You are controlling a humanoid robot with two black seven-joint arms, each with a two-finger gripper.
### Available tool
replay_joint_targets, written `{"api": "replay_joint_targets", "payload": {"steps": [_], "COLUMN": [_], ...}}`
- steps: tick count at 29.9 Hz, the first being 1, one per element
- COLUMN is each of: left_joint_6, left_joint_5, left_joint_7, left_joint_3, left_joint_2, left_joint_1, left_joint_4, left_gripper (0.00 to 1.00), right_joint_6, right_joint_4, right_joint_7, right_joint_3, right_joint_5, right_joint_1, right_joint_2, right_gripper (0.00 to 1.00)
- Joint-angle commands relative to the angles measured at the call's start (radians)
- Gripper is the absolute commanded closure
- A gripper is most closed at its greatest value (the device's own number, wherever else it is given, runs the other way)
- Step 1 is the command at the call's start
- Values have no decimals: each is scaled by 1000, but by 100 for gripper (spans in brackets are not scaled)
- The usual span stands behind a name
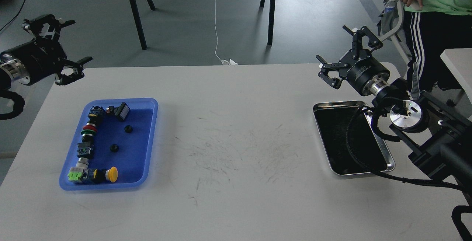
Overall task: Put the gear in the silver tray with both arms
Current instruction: 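Raise the left gripper and swing it toward the blue tray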
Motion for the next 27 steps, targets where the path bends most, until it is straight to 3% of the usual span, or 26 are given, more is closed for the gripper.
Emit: {"api": "replay_joint_targets", "payload": {"steps": [1, 15, 27], "left_joint_6": [0, 0, 0], "left_joint_5": [-10, -30, 153], "left_joint_7": [-105, -110, -119], "left_joint_3": [-4, -217, -208], "left_joint_2": [3, -6, -7], "left_joint_1": [27, 91, 87], "left_joint_4": [-3, -37, -50], "left_gripper": [2, 1, 1], "right_joint_6": [1, 1, 3], "right_joint_4": [0, 2, 9], "right_joint_7": [0, 0, 0], "right_joint_3": [-2, 2, 5], "right_joint_5": [0, -1, 0], "right_joint_1": [-2, -14, -26], "right_joint_2": [-8, -3, -14], "right_gripper": [1, 1, 1]}}
